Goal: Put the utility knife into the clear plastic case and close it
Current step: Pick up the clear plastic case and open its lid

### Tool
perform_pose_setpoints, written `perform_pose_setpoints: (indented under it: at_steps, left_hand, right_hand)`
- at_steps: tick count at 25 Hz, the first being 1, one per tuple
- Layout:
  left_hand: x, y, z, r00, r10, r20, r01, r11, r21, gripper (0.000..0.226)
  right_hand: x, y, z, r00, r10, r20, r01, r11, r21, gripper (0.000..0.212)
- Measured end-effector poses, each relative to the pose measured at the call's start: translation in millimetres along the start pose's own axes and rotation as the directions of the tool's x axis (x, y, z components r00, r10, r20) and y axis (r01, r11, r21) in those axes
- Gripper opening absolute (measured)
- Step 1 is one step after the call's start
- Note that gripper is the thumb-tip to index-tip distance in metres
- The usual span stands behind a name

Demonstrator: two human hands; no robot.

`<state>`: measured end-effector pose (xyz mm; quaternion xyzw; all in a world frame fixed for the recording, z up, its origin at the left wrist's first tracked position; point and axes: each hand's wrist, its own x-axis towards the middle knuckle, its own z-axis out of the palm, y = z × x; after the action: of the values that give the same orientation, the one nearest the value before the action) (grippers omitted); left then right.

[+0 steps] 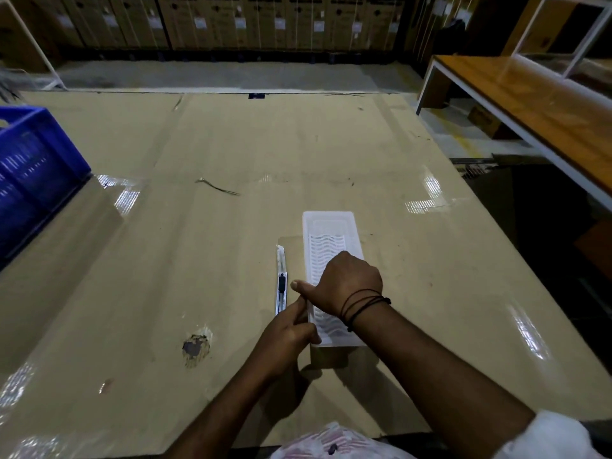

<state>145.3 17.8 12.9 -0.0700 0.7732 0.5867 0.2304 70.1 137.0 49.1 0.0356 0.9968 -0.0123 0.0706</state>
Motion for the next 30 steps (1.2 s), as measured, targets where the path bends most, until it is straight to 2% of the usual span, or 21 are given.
perform_pose_setpoints:
  at_steps: [3, 8, 11, 13, 14, 15, 17, 20, 22, 25, 27, 28, 30]
  left_hand:
    - [-0.8, -1.7, -1.5, 1.000, 0.016, 0.004, -0.016, 1.000, 0.005, 0.080]
    - [2.6, -1.5, -2.8, 0.999, 0.029, 0.032, -0.029, 1.000, -0.003, 0.078]
    - [3.4, -2.0, -3.1, 0.996, 0.042, 0.078, -0.039, 0.999, -0.034, 0.069]
    - [0.8, -1.9, -2.2, 0.994, 0.055, 0.099, -0.047, 0.995, -0.082, 0.059]
    - [-0.5, -2.3, -2.2, 0.993, 0.060, 0.105, -0.047, 0.992, -0.120, 0.058]
    - [-1.3, -2.8, -2.6, 0.992, 0.059, 0.110, -0.042, 0.987, -0.155, 0.061]
    - [-1.7, -2.5, -1.9, 0.990, 0.067, 0.123, -0.043, 0.982, -0.186, 0.064]
    - [-2.1, -1.5, 0.5, 0.988, 0.081, 0.131, -0.054, 0.978, -0.201, 0.067]
    - [-1.3, -2.6, 1.3, 0.988, 0.078, 0.134, -0.050, 0.978, -0.203, 0.076]
    - [0.8, -3.1, 0.4, 0.989, 0.066, 0.131, -0.041, 0.981, -0.189, 0.081]
    - [0.8, -2.8, -0.9, 0.990, 0.057, 0.126, -0.032, 0.980, -0.195, 0.071]
    - [0.3, -2.5, -1.1, 0.991, 0.051, 0.124, -0.024, 0.978, -0.207, 0.066]
    - [-0.4, -2.4, -0.7, 0.992, 0.033, 0.122, -0.004, 0.973, -0.231, 0.065]
  right_hand:
    - [0.3, -8.1, -1.3, 0.994, 0.104, 0.020, -0.106, 0.991, 0.079, 0.090]
    - [0.5, 8.6, -16.5, 0.996, 0.045, 0.081, -0.063, 0.970, 0.235, 0.070]
    - [1.9, 21.1, -24.1, 0.991, 0.035, 0.127, -0.071, 0.953, 0.295, 0.080]
    - [4.5, 37.2, -25.4, 0.983, 0.025, 0.179, -0.100, 0.900, 0.423, 0.087]
    - [5.6, 47.8, -26.9, 0.972, 0.008, 0.236, -0.138, 0.829, 0.541, 0.084]
    - [7.8, 60.0, -27.5, 0.953, -0.018, 0.304, -0.199, 0.717, 0.668, 0.078]
    - [12.1, 86.7, -28.6, 0.899, -0.101, 0.426, -0.333, 0.475, 0.815, 0.065]
    - [21.3, 124.9, -17.4, 0.843, -0.198, 0.500, -0.490, 0.099, 0.866, 0.057]
    - [25.4, 140.6, -4.3, 0.836, -0.158, 0.526, -0.531, 0.009, 0.847, 0.057]
    - [24.9, 149.2, 15.2, 0.854, 0.013, 0.520, -0.519, -0.029, 0.854, 0.042]
    - [23.3, 148.6, 26.1, 0.869, 0.127, 0.478, -0.478, -0.034, 0.878, 0.025]
    - [23.8, 149.6, 32.5, 0.885, 0.204, 0.417, -0.434, 0.042, 0.900, 0.019]
    - [27.6, 154.6, 42.3, 0.923, 0.329, 0.199, -0.322, 0.380, 0.867, 0.015]
